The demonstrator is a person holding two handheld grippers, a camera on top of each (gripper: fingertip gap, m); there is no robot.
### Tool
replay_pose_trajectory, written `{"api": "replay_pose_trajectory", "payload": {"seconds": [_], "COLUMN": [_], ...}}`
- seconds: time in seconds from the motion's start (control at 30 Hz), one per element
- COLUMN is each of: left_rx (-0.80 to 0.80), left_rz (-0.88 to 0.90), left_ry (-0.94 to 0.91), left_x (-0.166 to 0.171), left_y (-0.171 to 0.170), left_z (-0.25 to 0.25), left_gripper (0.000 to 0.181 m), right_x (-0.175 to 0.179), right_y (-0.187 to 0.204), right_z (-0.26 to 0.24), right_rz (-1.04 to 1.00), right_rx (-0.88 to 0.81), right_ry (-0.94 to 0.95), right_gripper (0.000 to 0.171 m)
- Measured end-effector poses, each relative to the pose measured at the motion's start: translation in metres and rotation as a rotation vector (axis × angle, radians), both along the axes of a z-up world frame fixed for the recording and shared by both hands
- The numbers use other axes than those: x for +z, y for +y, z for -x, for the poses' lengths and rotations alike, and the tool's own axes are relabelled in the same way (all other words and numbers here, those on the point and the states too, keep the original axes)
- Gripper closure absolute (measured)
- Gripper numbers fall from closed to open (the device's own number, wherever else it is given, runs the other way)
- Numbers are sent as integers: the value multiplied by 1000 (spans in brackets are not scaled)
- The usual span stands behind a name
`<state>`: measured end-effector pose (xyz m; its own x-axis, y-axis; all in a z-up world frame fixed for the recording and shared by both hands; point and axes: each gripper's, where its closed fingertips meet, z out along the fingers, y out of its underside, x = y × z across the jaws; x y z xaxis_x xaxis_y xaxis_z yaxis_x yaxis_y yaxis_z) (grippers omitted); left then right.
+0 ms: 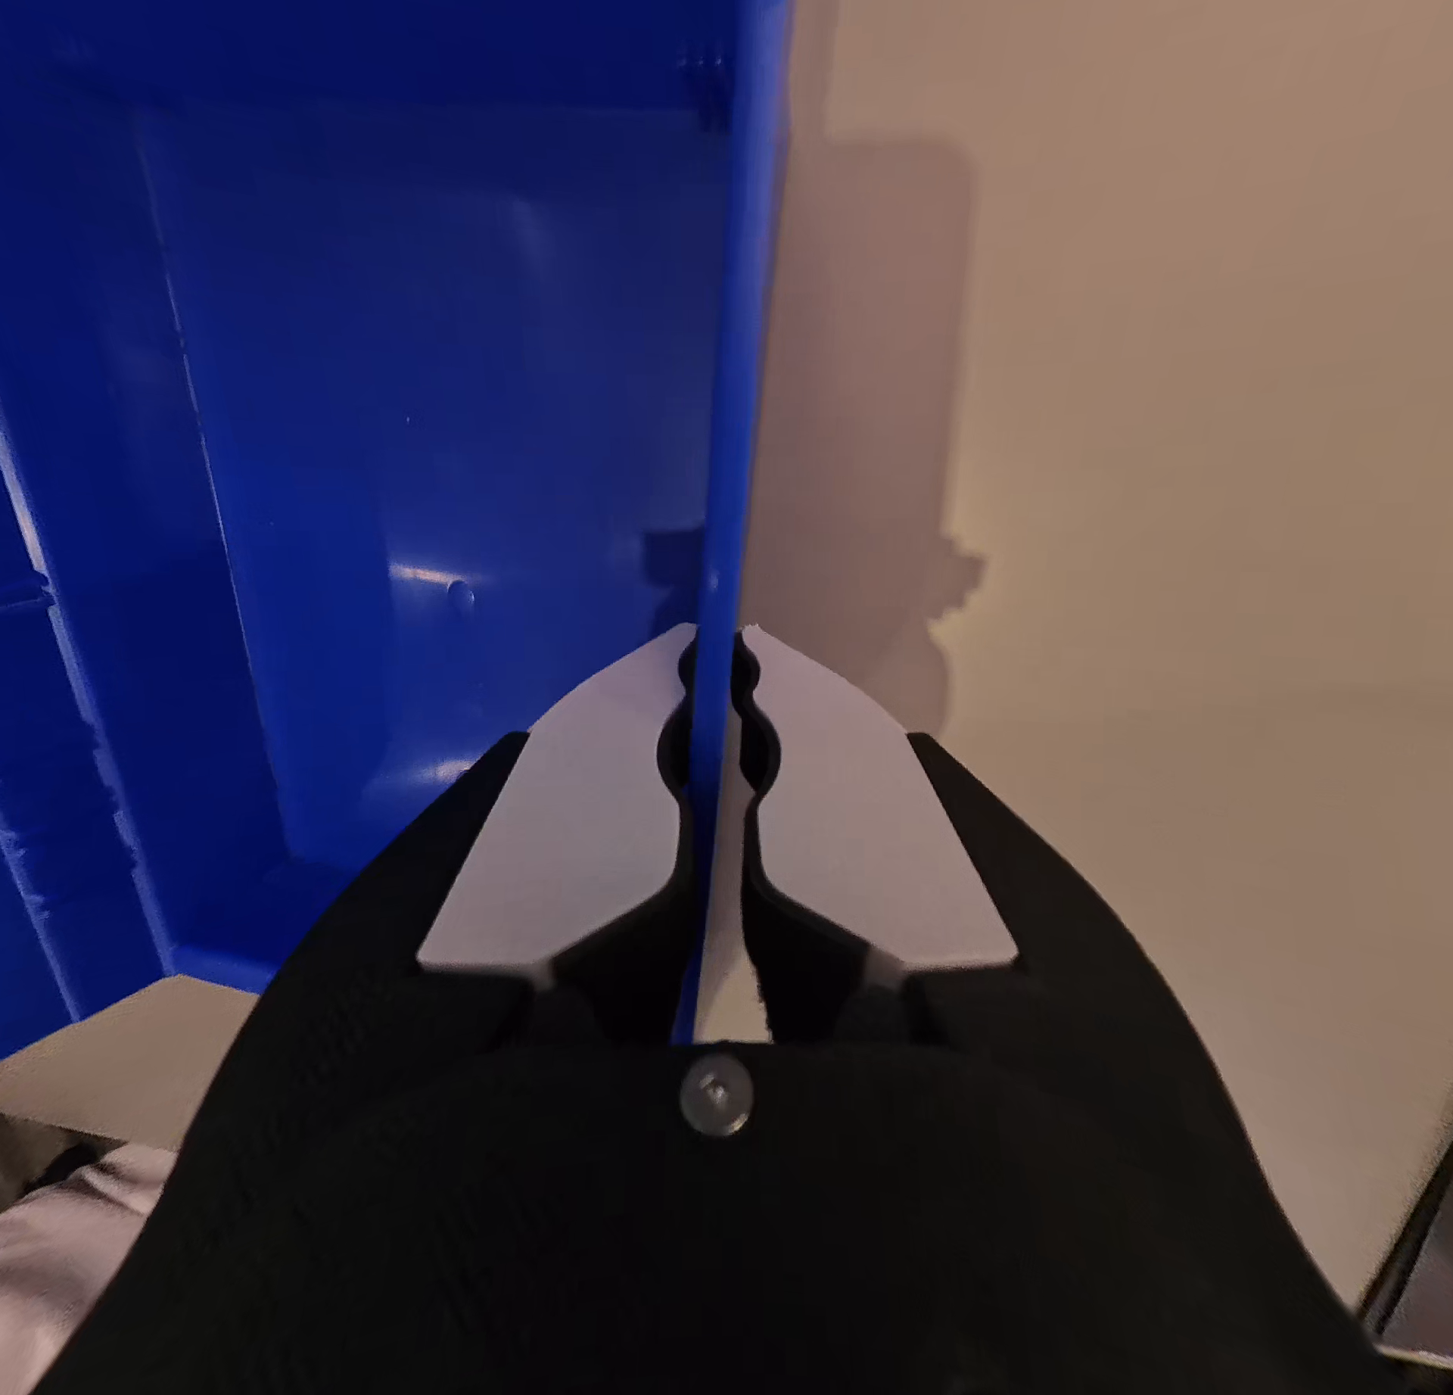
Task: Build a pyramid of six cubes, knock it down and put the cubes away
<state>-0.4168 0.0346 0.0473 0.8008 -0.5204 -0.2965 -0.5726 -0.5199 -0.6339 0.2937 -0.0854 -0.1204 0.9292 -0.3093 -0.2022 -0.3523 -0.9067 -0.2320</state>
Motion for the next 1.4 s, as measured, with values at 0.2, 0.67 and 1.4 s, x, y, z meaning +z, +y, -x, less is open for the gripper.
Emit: {"api": "replay_pose_trajectory", "payload": {"seconds": [0.2, 0.67, 1.4], "left_rx": [76, 490, 453], "left_rz": [1, 127, 527], "left_ry": [-38, -173, -5], "left_x": [0, -38, -160], "left_y": [8, 12, 54], "left_z": [19, 141, 148], "left_gripper": [149, 132, 164], "right_x": [0, 48, 167], "right_y": [0, 17, 77], "right_z": [7, 6, 149], "right_rz": [-18, -281, -783], "right_rx": [61, 31, 336], "right_ry": [-29, -211, -247], "right_gripper": [163, 117, 109]}}
